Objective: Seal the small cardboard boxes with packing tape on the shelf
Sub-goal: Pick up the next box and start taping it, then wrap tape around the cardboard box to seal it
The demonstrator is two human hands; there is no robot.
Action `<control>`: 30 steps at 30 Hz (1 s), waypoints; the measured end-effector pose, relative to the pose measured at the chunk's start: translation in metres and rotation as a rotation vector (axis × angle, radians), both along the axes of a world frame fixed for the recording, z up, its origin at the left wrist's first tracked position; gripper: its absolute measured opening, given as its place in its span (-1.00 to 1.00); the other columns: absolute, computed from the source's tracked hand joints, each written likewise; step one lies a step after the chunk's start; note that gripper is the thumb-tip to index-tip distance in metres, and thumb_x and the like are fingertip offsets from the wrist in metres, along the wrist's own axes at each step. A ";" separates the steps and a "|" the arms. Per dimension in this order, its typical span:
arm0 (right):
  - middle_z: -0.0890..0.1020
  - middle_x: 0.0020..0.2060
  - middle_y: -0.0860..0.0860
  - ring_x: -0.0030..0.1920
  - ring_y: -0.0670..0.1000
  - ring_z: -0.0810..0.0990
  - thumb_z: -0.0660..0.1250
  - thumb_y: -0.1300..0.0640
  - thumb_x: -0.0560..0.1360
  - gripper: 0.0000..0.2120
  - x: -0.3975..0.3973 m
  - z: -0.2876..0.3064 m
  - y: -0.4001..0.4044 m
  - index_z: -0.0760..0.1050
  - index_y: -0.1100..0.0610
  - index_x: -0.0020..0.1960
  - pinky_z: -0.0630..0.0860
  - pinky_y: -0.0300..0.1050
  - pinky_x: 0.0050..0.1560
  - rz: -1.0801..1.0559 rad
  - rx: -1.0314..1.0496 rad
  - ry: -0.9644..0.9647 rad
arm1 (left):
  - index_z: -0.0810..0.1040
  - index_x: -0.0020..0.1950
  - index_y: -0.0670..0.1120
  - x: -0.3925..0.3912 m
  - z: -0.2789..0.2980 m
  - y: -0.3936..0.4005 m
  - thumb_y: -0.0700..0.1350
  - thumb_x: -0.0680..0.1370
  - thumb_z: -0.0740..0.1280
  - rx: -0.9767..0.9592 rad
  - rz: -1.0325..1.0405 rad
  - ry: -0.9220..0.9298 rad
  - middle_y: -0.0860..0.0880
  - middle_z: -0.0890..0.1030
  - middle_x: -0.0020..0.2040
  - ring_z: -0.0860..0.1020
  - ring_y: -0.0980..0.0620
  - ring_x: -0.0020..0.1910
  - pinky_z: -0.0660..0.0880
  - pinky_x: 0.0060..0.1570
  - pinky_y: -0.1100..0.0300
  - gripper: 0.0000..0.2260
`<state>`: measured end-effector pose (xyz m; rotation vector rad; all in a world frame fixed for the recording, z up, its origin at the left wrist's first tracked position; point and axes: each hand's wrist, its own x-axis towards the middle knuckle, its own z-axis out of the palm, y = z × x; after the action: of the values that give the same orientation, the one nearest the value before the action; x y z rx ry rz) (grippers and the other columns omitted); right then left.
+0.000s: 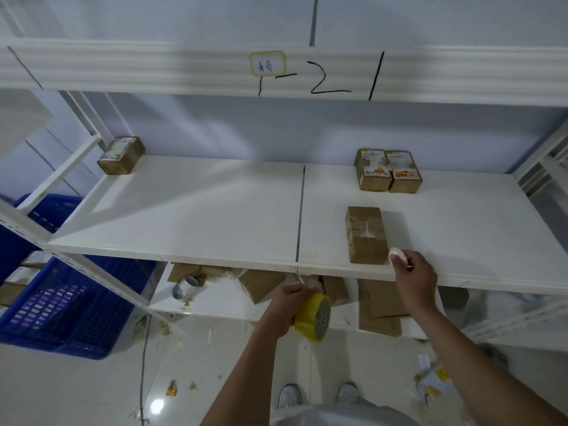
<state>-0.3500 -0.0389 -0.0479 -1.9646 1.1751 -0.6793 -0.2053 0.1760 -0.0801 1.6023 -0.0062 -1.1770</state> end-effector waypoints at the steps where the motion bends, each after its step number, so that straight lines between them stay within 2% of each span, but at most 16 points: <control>1: 0.60 -0.11 0.05 -0.11 0.07 0.56 0.33 0.13 0.61 -0.76 -0.005 0.002 -0.013 0.58 0.29 0.14 0.40 -0.18 -0.14 -0.050 -0.010 0.026 | 0.70 0.11 -0.06 0.000 0.006 -0.008 -0.03 0.58 0.39 -0.011 -0.014 -0.019 -0.10 0.65 0.06 0.61 -0.15 0.08 0.61 0.09 -0.10 -0.82; 3: 0.64 -0.08 0.18 -0.09 0.13 0.56 0.33 0.16 0.61 -0.76 -0.014 0.002 -0.040 0.58 0.34 0.12 0.34 -0.15 -0.06 -0.115 -0.012 0.107 | 0.71 0.08 -0.08 -0.002 0.018 -0.024 -0.06 0.60 0.37 -0.057 -0.025 -0.043 -0.13 0.66 0.10 0.61 -0.17 0.12 0.59 0.14 -0.14 -0.84; 5: 0.66 -0.04 0.27 -0.04 0.22 0.61 0.34 0.16 0.60 -0.76 -0.020 -0.001 -0.065 0.59 0.37 0.07 0.29 -0.16 -0.08 -0.133 -0.002 0.199 | 0.72 0.03 -0.09 -0.003 0.027 -0.039 -0.10 0.61 0.35 -0.096 -0.029 -0.070 -0.12 0.67 0.12 0.62 -0.15 0.10 0.62 0.08 -0.08 -0.84; 7: 0.67 -0.04 0.28 -0.03 0.24 0.62 0.36 0.16 0.59 -0.76 -0.023 -0.009 -0.085 0.62 0.36 0.04 0.27 -0.16 -0.12 -0.115 0.019 0.281 | 0.73 0.00 -0.06 -0.006 0.039 -0.053 -0.08 0.62 0.35 -0.119 -0.038 -0.086 -0.09 0.67 0.11 0.63 -0.12 0.07 0.64 0.00 -0.01 -0.84; 10: 0.69 -0.07 0.28 -0.05 0.25 0.63 0.39 0.14 0.57 -0.75 -0.026 -0.019 -0.103 0.65 0.34 0.02 0.33 -0.12 -0.14 -0.074 0.055 0.337 | 0.74 0.00 0.02 -0.010 0.048 -0.069 -0.01 0.60 0.37 -0.124 -0.070 -0.118 -0.06 0.66 0.12 0.63 -0.15 0.11 0.61 0.11 -0.14 -0.85; 13: 0.69 -0.13 0.28 -0.17 0.20 0.58 0.40 0.11 0.55 -0.74 -0.026 -0.025 -0.115 0.65 0.34 -0.08 0.34 -0.09 -0.20 -0.051 0.056 0.390 | 0.73 0.04 0.01 -0.012 0.055 -0.079 0.01 0.58 0.39 -0.123 -0.065 -0.137 -0.09 0.65 0.13 0.62 -0.18 0.12 0.59 0.12 -0.20 -0.85; 15: 0.67 -0.07 0.30 -0.10 0.23 0.60 0.41 0.10 0.55 -0.73 -0.025 -0.023 -0.119 0.62 0.34 -0.02 0.39 -0.05 -0.18 -0.060 0.056 0.416 | 0.72 0.04 0.01 -0.012 0.058 -0.084 0.02 0.58 0.39 -0.138 -0.064 -0.161 -0.09 0.65 0.13 0.62 -0.18 0.12 0.59 0.10 -0.21 -0.85; 17: 0.61 0.07 0.32 0.09 0.30 0.56 0.41 0.02 0.55 -0.62 -0.021 -0.014 -0.118 0.55 0.33 0.16 0.47 0.06 -0.02 -0.090 -0.002 0.505 | 0.72 0.04 0.01 -0.011 0.061 -0.087 0.02 0.59 0.39 -0.148 -0.048 -0.182 -0.09 0.65 0.13 0.62 -0.18 0.11 0.61 0.09 -0.19 -0.85; 19: 0.54 0.16 0.33 0.18 0.31 0.49 0.41 -0.07 0.53 -0.52 -0.012 0.001 -0.114 0.49 0.28 0.26 0.43 0.12 0.12 -0.141 -0.136 0.629 | 0.72 0.04 -0.02 -0.010 0.063 -0.091 0.00 0.59 0.38 -0.149 -0.012 -0.198 -0.08 0.66 0.12 0.63 -0.16 0.09 0.62 0.06 -0.14 -0.84; 21: 0.53 0.18 0.29 0.20 0.30 0.47 0.38 -0.07 0.55 -0.55 0.004 0.017 -0.107 0.48 0.22 0.28 0.41 0.13 0.15 -0.123 -0.188 0.559 | 0.72 0.03 -0.03 -0.009 0.062 -0.094 -0.01 0.59 0.38 -0.157 0.013 -0.216 -0.07 0.67 0.10 0.64 -0.15 0.08 0.63 0.05 -0.12 -0.84; 24: 0.61 0.11 0.16 0.14 0.20 0.55 0.34 0.01 0.59 -0.71 0.028 0.038 -0.094 0.54 0.17 0.21 0.40 0.05 0.13 0.040 -0.169 0.334 | 0.72 0.03 -0.04 -0.009 0.060 -0.099 -0.02 0.59 0.39 -0.159 0.040 -0.214 -0.06 0.68 0.09 0.64 -0.17 0.09 0.62 0.07 -0.18 -0.85; 27: 0.67 0.00 0.05 0.00 0.05 0.63 0.34 0.13 0.59 -0.86 0.044 0.058 -0.074 0.60 0.16 0.08 0.53 -0.03 0.06 0.216 -0.133 0.130 | 0.73 0.01 -0.02 -0.008 0.060 -0.107 -0.01 0.59 0.40 -0.139 0.062 -0.219 -0.07 0.68 0.08 0.64 -0.19 0.09 0.60 0.08 -0.22 -0.86; 30: 0.68 -0.03 -0.02 -0.07 -0.10 0.59 0.34 0.17 0.59 -0.88 0.053 0.070 -0.061 0.62 0.16 0.06 0.47 -0.30 -0.07 0.342 -0.073 0.088 | 0.73 -0.02 -0.02 -0.008 0.063 -0.116 -0.04 0.60 0.38 -0.128 0.091 -0.239 -0.08 0.69 0.05 0.65 -0.20 0.07 0.60 0.09 -0.24 -0.86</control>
<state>-0.2970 -0.1004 0.0225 -2.2063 0.8417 -0.4663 -0.2133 0.0596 -0.0171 1.6033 -0.1587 -0.8923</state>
